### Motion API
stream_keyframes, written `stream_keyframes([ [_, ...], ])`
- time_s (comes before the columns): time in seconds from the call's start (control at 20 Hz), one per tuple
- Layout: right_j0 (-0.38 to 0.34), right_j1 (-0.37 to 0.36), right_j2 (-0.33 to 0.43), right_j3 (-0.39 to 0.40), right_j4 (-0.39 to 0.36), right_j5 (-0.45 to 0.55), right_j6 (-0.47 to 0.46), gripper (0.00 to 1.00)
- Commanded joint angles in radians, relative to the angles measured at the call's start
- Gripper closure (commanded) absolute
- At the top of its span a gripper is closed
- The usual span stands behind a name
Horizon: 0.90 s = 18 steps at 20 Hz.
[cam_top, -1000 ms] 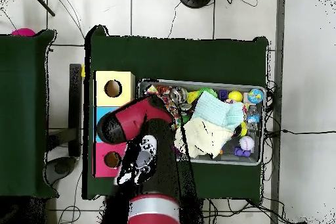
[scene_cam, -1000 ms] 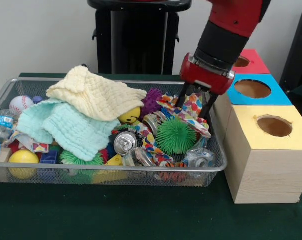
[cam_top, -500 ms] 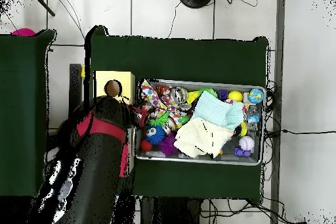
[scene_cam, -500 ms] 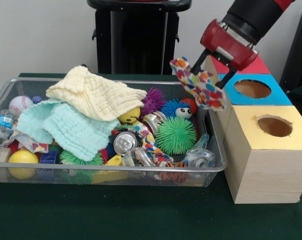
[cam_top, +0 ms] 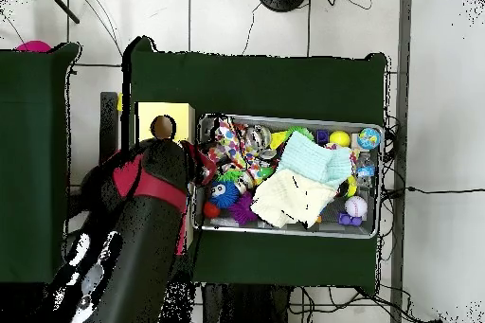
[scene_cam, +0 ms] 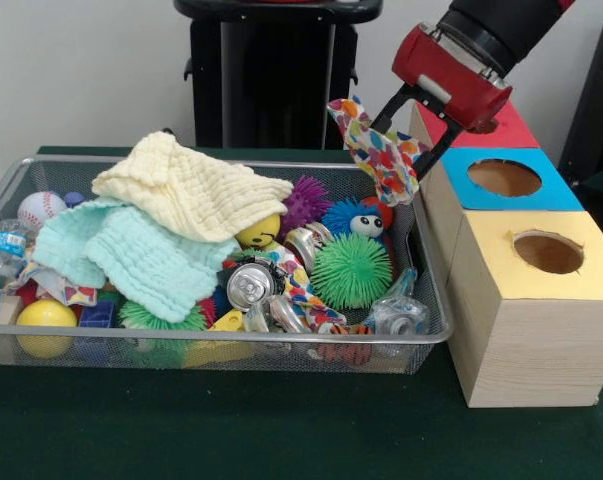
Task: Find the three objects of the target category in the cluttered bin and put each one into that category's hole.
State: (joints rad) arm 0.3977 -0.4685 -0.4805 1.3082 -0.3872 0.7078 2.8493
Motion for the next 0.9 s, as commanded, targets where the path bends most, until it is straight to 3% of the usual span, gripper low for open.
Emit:
stream_keyframes([
  [0.05, -0.044, 0.095, 0.05, 0.043, 0.115, -0.008, 0.244, 0.0],
  [0.35, -0.057, 0.105, 0.084, 0.017, 0.148, 0.022, 0.147, 0.0],
  [0.7, -0.023, 0.098, 0.065, 0.031, 0.286, 0.109, 0.265, 0.0],
  [0.9, -0.014, 0.104, 0.063, 0.065, 0.369, 0.088, 0.306, 0.0],
])
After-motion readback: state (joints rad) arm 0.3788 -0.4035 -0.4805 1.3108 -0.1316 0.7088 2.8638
